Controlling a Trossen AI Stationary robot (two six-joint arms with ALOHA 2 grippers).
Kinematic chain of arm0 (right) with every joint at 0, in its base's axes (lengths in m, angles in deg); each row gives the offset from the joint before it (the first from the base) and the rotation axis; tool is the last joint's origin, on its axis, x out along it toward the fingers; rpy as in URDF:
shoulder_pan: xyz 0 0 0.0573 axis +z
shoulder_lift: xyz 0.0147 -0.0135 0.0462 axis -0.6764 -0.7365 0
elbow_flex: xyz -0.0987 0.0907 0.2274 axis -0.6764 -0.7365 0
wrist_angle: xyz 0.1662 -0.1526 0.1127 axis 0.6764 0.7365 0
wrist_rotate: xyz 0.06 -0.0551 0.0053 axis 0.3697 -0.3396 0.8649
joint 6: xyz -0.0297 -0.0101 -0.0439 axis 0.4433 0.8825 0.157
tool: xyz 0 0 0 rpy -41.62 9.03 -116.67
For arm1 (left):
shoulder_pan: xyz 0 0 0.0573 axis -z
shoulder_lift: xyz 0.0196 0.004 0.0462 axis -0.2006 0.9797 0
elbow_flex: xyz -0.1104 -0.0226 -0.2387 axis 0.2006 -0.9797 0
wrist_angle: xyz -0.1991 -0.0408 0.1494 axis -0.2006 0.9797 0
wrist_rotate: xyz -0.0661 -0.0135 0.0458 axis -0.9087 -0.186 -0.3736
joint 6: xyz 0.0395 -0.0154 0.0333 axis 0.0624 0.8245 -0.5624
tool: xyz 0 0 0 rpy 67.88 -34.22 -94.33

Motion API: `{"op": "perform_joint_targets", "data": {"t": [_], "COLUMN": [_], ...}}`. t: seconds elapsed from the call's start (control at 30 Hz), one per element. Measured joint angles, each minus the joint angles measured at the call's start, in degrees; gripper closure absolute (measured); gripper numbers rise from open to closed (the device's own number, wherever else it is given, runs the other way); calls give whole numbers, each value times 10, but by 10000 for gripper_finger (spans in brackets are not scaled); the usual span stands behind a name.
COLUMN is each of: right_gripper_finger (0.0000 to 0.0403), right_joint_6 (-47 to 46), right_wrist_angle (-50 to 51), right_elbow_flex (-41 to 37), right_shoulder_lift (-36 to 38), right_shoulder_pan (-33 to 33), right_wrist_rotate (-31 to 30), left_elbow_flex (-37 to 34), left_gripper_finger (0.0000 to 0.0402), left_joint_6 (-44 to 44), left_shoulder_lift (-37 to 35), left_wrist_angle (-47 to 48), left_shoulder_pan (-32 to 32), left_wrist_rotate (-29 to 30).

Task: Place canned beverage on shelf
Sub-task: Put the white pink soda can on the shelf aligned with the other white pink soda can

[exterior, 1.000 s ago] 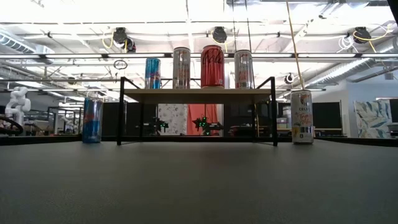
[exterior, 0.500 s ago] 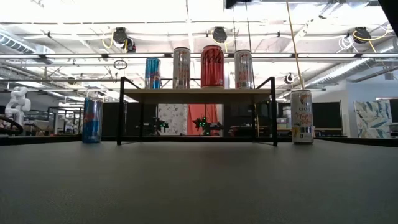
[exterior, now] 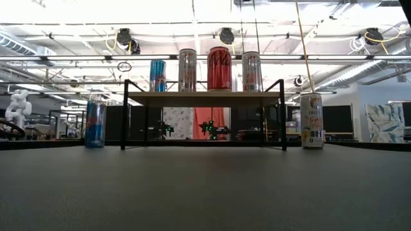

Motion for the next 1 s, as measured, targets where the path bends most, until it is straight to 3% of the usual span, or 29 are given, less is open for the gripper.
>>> {"op": "perform_joint_targets", "data": {"t": [0.3, 0.47, 0.6, 0.8, 1.0], "right_gripper_finger": [87, 87, 87, 87, 87], "right_joint_6": [-41, -107, -168, -256, -330], "right_wrist_angle": [0, 0, 0, 0, 0], "right_elbow_flex": [0, 0, 0, 0, 0], "right_shoulder_lift": [0, 0, 0, 0, 0], "right_shoulder_pan": [62, 109, 144, 193, 242], "right_wrist_rotate": [-73, -158, -181, -177, -123], "left_elbow_flex": [0, 0, 0, 0, 0], "left_gripper_finger": [402, 402, 402, 402, 402], "left_joint_6": [44, 60, 61, 60, 60], "left_shoulder_lift": [0, 0, 0, 0, 0], "left_wrist_angle": [0, 0, 0, 1, 0], "left_shoulder_pan": [54, 78, 86, 87, 87], "left_wrist_rotate": [36, 59, 61, 61, 60]}}
